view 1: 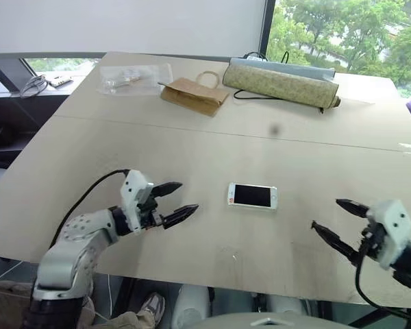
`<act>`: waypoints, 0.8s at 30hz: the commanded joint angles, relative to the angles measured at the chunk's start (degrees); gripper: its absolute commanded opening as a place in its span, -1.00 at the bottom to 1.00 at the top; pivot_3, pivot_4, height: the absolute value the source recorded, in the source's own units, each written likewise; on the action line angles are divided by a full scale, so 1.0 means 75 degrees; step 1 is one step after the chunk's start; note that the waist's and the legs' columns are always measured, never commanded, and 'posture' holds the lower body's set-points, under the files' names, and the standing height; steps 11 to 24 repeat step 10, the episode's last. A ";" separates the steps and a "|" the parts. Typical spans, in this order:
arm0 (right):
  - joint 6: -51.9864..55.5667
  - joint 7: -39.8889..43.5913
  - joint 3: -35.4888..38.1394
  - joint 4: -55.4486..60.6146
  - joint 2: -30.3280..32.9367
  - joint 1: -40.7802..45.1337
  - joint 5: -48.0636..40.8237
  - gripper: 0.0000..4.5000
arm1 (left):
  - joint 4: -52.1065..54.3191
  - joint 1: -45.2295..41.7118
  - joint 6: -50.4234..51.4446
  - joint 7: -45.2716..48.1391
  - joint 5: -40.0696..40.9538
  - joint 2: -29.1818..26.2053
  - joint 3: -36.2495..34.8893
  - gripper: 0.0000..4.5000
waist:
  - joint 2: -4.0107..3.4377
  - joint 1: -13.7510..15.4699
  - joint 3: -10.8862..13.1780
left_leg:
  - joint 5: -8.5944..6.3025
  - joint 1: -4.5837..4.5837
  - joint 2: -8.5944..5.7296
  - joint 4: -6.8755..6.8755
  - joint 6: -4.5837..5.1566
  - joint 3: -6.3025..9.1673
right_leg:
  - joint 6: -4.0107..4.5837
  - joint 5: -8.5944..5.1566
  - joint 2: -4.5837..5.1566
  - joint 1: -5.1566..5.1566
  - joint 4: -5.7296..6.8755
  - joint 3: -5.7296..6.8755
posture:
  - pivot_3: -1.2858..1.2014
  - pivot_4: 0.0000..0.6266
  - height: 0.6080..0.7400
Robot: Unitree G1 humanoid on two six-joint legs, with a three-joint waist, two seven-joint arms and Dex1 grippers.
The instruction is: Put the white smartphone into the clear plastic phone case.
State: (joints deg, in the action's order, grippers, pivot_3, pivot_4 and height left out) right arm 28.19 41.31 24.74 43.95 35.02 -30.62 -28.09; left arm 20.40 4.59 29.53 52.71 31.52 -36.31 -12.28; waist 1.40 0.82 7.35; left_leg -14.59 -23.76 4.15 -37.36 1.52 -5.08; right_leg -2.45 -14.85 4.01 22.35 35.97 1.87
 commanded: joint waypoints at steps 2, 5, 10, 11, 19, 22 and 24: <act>-0.0399 0.0104 0.0643 0.0340 -0.0181 -0.0482 -0.0229 0.99 | 0.0550 0.0228 0.0032 -0.0255 0.0224 -0.0131 -0.0407 0.98 | -0.0001 0.0000 0.0001 | 0.0000 0.0000 0.0000 0.0000 0.0000 0.0000 | 0.0001 0.0000 0.0000 0.0000 0.0000 0.0000 | 0.03 -0.52 1.00; -0.0455 0.0112 0.0798 0.0404 -0.0226 -0.0684 -0.0304 0.99 | 0.0655 0.0316 0.0100 -0.0360 0.0291 -0.0207 -0.0494 0.98 | -0.0001 -0.0003 0.0001 | 0.0000 0.0001 0.0000 0.0004 0.0000 0.0000 | 0.0002 -0.0001 -0.0001 -0.0001 0.0000 -0.0001 | 0.03 -0.52 1.00; -0.0608 0.0153 0.0862 0.0378 -0.0208 -0.0855 -0.0262 0.99 | 0.0827 0.0383 0.0217 -0.0499 0.0364 -0.0318 -0.0549 0.98 | -0.0001 0.0004 0.0001 | 0.0000 0.0001 -0.0002 0.0003 0.0000 0.0001 | 0.0002 -0.0001 -0.0001 -0.0001 0.0000 -0.0001 | 0.03 -0.52 1.00; -0.0608 0.0153 0.0862 0.0378 -0.0208 -0.0855 -0.0262 0.99 | 0.0827 0.0383 0.0217 -0.0499 0.0364 -0.0318 -0.0549 0.98 | -0.0001 0.0004 0.0001 | 0.0000 0.0001 -0.0002 0.0003 0.0000 0.0001 | 0.0002 -0.0001 -0.0001 -0.0001 0.0000 -0.0001 | 0.03 -0.52 1.00; -0.0608 0.0153 0.0862 0.0378 -0.0208 -0.0855 -0.0262 0.99 | 0.0827 0.0383 0.0217 -0.0499 0.0364 -0.0318 -0.0549 0.98 | -0.0001 0.0004 0.0001 | 0.0000 0.0001 -0.0002 0.0003 0.0000 0.0001 | 0.0002 -0.0001 -0.0001 -0.0001 0.0000 -0.0001 | 0.03 -0.52 1.00; -0.0608 0.0153 0.0862 0.0378 -0.0208 -0.0855 -0.0262 0.99 | 0.0827 0.0383 0.0217 -0.0499 0.0364 -0.0318 -0.0549 0.98 | -0.0001 0.0004 0.0001 | 0.0000 0.0001 -0.0002 0.0003 0.0000 0.0001 | 0.0002 -0.0001 -0.0001 -0.0001 0.0000 -0.0001 | 0.03 -0.52 1.00; -0.0608 0.0153 0.0862 0.0378 -0.0208 -0.0855 -0.0262 0.99 | 0.0827 0.0383 0.0217 -0.0499 0.0364 -0.0318 -0.0549 0.98 | -0.0001 0.0004 0.0001 | 0.0000 0.0001 -0.0002 0.0003 0.0000 0.0001 | 0.0002 -0.0001 -0.0001 -0.0001 0.0000 -0.0001 | 0.03 -0.52 1.00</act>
